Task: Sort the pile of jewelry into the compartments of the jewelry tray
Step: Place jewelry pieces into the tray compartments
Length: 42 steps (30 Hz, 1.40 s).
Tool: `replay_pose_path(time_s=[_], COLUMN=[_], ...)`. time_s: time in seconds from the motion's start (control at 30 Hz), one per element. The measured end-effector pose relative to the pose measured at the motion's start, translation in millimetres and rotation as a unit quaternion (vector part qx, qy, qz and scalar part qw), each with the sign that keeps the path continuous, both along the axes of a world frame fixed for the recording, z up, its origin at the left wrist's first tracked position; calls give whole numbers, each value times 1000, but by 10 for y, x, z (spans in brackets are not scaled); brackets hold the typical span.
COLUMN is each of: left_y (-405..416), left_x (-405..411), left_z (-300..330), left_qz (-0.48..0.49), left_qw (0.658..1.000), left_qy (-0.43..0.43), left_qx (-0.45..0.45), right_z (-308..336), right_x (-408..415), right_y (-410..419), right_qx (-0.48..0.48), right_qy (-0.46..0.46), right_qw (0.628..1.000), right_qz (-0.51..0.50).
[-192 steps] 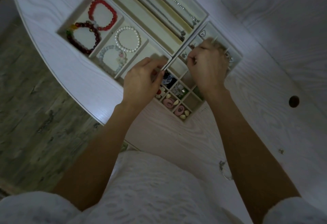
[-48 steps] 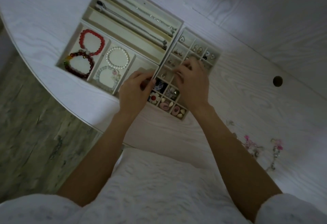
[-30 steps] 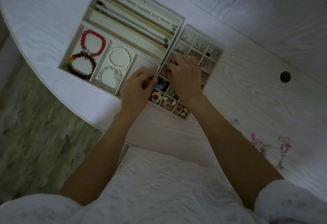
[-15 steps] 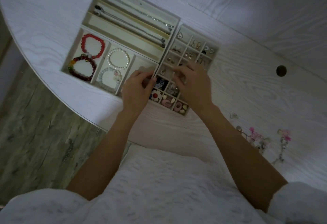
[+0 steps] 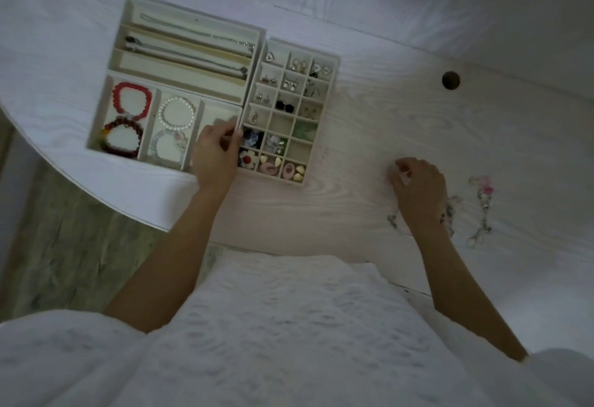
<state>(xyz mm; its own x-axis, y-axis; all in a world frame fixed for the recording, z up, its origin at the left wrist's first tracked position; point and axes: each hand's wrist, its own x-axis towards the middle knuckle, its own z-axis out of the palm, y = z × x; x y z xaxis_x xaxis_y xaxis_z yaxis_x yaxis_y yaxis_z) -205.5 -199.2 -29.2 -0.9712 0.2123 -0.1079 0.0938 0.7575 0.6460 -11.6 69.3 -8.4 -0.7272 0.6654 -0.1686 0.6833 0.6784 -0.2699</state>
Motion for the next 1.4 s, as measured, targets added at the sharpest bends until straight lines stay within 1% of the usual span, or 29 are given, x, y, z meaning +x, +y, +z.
replay_pose_path(time_s=[0.07, 0.13, 0.23, 0.37, 0.53, 0.7, 0.73, 0.77, 0.83, 0.87, 0.93, 1.0, 1.07, 1.13, 1.17, 1.23, 1.27, 1.33, 1.4], left_y=[-10, -11, -13, 3, 3, 2, 4, -3, -4, -1, 2, 12, 12, 10, 7, 6, 4, -4, -6], left_x=[-8, -6, -7, -1, 6, 11, 12, 9, 9, 14, 16, 21, 10, 10, 9, 10, 6, -13, -24], left_z=[-20, -29, -32, -14, 3, 2, -3, -6, -7, -2, 1, 14, 28, 41, 40, 43, 41, 40, 47], left_qz=[-7, -15, -18, -14, -7, -13, -12, -9, -5, -3, 1, 2, 3, 2, 1, 1, 2, 2, 0], left_qw=[1000, 1000, 1000, 1000, 1000, 1000, 1000, 1000, 1000, 1000, 1000, 1000, 1000, 1000, 1000, 1000, 1000, 1000, 1000], left_qy=[5, 7, 10, 7, 13, 25, 24, 22, 17, 16, 15, 9, 4, 2, 2, -2, -6, -13, -22], left_qx=[1, 5, 5, -3, -2, 5, 6, 7, 9, 10, 11, 14, 16, 17, 19, 22, 22, 23, 21], right_z=[7, -2, -21, -29, -23, -19, -2, 19, 90, 129, 172, 185, 162, 141, 132, 126, 138, 144, 145], right_x=[-81, -120, -162, -264, -362, -386, -402, -441, -535, -593, -735, -857, -950, -994, -1009, -1035, -1053, -1101, -1136], right_y=[-30, -68, -162, -313, -365, -356, -355, -363, -405, -434, -508, -596, -669, -707, -715, -719, -731, -780, -860], right_qx=[-2, -24, -62, -60, -107, -151, -171, -214, -324, -363, -391, -380, -336, -263, -211, -102, -65, -12, 23], right_qy=[-14, -17, 14, 43, 62, 106, 118, 135, 178, 194, 196, 184, 164, 139, 125, 110, 102, 88, 63], right_qw=[1000, 1000, 998, 996, 991, 982, 978, 967, 928, 910, 899, 907, 926, 946, 953, 949, 943, 932, 930], right_qz=[2, -6, 0, 46, 44, 33, 25, 7, -43, -55, -38, -1, 53, 129, 180, 277, 309, 351, 362])
